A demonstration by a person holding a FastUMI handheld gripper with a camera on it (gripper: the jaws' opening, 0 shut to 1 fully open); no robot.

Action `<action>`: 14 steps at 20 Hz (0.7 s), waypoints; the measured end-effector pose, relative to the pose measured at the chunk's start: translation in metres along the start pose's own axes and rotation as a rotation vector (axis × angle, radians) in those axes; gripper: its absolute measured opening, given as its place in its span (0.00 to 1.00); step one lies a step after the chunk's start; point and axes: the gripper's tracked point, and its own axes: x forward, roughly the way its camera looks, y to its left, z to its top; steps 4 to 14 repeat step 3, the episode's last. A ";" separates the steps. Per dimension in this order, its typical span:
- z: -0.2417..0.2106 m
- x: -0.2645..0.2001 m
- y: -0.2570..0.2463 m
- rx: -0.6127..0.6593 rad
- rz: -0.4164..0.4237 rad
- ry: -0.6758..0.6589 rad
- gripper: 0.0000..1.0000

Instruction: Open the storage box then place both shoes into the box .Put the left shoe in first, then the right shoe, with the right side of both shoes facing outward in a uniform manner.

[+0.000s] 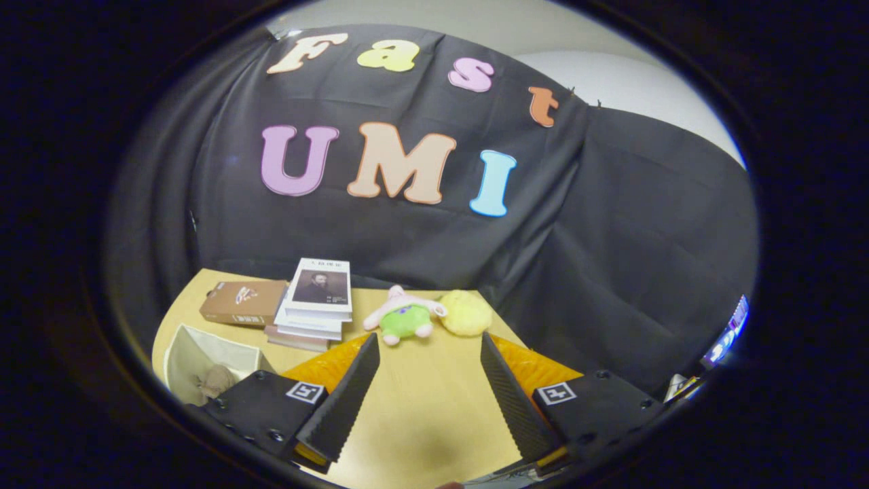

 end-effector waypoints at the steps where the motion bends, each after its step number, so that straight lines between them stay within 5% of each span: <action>1: 0.005 0.000 -0.002 0.021 0.021 -0.031 0.97; 14: 0.012 0.003 -0.007 0.053 0.048 -0.083 0.97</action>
